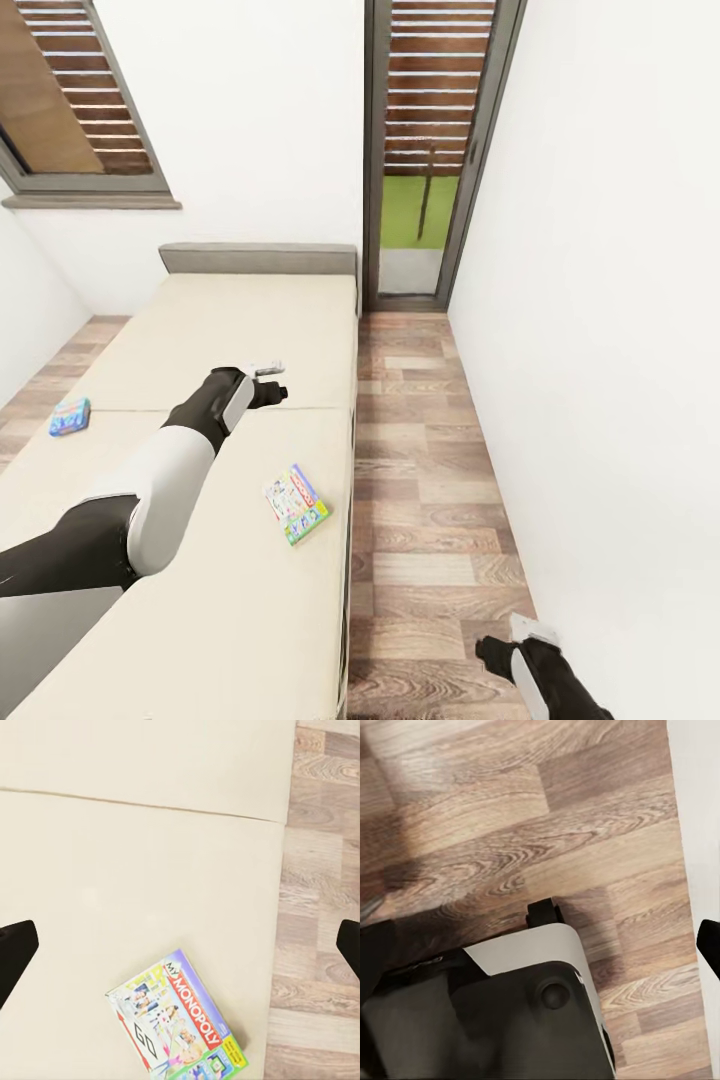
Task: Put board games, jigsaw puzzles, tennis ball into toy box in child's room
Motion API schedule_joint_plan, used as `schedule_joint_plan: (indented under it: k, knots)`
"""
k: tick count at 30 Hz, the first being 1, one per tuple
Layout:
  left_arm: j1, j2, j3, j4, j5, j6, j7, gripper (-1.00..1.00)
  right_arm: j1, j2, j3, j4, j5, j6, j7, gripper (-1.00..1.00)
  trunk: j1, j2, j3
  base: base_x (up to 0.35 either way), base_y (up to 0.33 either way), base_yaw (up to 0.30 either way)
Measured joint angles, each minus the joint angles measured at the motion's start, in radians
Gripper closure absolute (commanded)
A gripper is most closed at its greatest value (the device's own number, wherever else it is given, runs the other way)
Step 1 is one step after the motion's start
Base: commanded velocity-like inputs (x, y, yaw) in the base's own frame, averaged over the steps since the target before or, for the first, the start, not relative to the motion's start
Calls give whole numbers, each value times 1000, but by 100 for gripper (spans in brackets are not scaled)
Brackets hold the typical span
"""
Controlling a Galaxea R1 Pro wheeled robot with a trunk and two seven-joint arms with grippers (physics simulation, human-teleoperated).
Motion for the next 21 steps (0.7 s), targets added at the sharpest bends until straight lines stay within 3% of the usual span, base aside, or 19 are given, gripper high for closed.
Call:
schedule_joint_plan:
  k: [3,4,7,13,21]
  knots:
    - [0,0,0,0,0,1,-1,-100,-19,29,3,-84,1,86,-4,-100,0,0,-5,0,0,0]
    - [0,0,0,0,0,2,-1,-100,-33,51,10,-162,0,141,-8,-100,0,0,-6,0,0,0]
    - [0,0,0,0,0,4,-3,-100,-59,67,27,-254,1,185,-11,-100,0,0,-11,0,0,0]
    - [0,0,0,0,0,5,-7,-100,-79,76,105,-370,0,228,-18,-100,0,0,-21,0,0,0]
    - [0,-8,0,0,0,7,-11,-100,-86,88,188,-415,0,269,-73,-100,0,0,-34,0,0,0]
